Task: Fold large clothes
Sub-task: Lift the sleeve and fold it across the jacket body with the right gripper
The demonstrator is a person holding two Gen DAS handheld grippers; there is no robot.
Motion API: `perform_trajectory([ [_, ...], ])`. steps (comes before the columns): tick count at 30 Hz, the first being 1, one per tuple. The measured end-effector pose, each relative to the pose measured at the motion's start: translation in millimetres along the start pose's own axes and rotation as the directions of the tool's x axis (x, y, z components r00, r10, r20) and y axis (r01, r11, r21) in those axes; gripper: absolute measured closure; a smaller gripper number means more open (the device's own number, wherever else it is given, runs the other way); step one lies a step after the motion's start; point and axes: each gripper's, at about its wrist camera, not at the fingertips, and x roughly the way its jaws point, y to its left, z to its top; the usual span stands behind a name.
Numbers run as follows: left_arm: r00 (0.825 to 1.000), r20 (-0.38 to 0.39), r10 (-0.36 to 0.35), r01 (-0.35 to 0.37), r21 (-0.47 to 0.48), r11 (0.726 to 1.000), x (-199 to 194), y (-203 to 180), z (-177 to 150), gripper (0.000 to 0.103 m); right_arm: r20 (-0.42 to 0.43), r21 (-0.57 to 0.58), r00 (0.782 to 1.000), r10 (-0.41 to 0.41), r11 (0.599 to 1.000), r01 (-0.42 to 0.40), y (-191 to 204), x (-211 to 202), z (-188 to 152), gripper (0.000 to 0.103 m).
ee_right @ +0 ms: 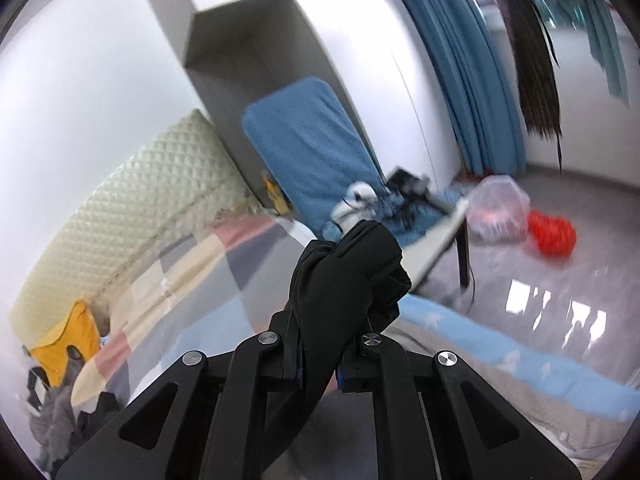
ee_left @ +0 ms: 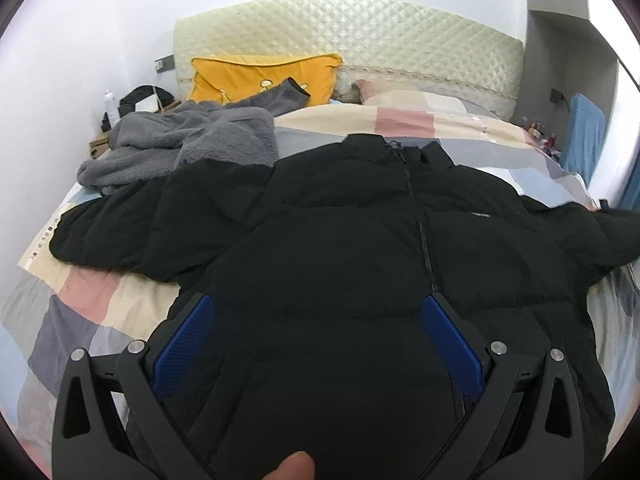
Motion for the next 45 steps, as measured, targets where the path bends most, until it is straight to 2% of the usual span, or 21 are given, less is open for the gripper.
perform_trajectory([
  [6, 1.0, 0.027, -0.004, 0.003, 0.024, 1.0, -11.7, 7.3, -2.5, 0.0, 0.065, -0.096, 0.994, 0.093, 0.992, -0.086, 88.7, -58.6, 23.2, 0.093],
  [10, 0.999, 0.053, -0.01, 0.008, 0.038, 0.999, -20.8, 11.8, -3.9, 0.0, 0.082, -0.175, 0.976, 0.2, 0.967, -0.184, 157.6, -107.2, 26.0, 0.092],
  [16, 0.997, 0.066, -0.049, 0.051, -0.028, 0.998, -32.8, 34.7, -2.8, 0.0, 0.058, -0.35, 0.94, 0.335, 0.889, -0.295, 271.6, -175.0, 10.3, 0.092],
  [18, 0.995, 0.054, -0.082, 0.082, -0.01, 0.997, -34.5, 38.0, -3.3, 0.0, 0.039, -0.389, 0.922, 0.385, 0.856, -0.341, 308.5, -191.4, -3.0, 0.092],
  [22, 0.995, 0.082, -0.058, 0.056, 0.023, 0.998, -42.0, 41.9, -4.9, 0.0, -0.022, -0.45, 0.892, 0.452, 0.792, -0.412, 369.8, -209.3, -40.8, 0.092],
  [26, 0.988, 0.152, 0.015, -0.023, 0.048, 0.999, -51.4, 50.3, -6.5, 0.0, -0.101, -0.509, 0.863, 0.495, 0.72, -0.472, 423.9, -215.4, -84.3, 0.09],
  [29, 0.987, 0.155, 0.028, -0.035, 0.045, 0.998, -49.6, 58.2, -4.5, 0.0, -0.178, -0.547, 0.838, 0.515, 0.657, -0.52, 460.1, -215.4, -126.0, 0.09],
  [32, 0.987, 0.157, 0.034, -0.041, 0.039, 0.998, -47.6, 68.2, -3.9, 0.0, -0.276, -0.556, 0.804, 0.527, 0.594, -0.581, 497.1, -209.9, -171.8, 0.09],
  [33, 0.987, 0.158, 0.034, -0.041, 0.037, 0.998, -47.5, 71.3, -4.2, 0.0, -0.31, -0.552, 0.787, 0.533, 0.573, -0.606, 508.7, -207.0, -189.2, 0.09],
  [34, 0.987, 0.158, 0.035, -0.041, 0.034, 0.999, -47.0, 74.7, -3.9, 0.0, -0.341, -0.532, 0.762, 0.551, 0.555, -0.64, 518.0, -203.7, -205.5, 0.09],
  [38, 0.987, 0.154, 0.042, -0.041, -0.01, 0.999, -44.8, 91.0, -4.5, 0.0, -0.423, -0.467, 0.7, 0.575, 0.524, -0.712, 560.1, -198.3, -258.5, 0.09],
  [42, 0.992, 0.122, -0.001, 0.013, -0.097, 0.995, -36.6, 112.2, -5.1, 0.0, -0.5, -0.476, 0.677, 0.541, 0.481, -0.736, 587.9, -177.9, -309.0, 0.09],
  [45, 0.994, 0.105, 0.026, -0.011, -0.145, 0.989, -28.6, 129.7, -4.5, 0.0, -0.562, -0.481, 0.652, 0.509, 0.44, -0.758, 596.6, -163.2, -347.1, 0.09],
])
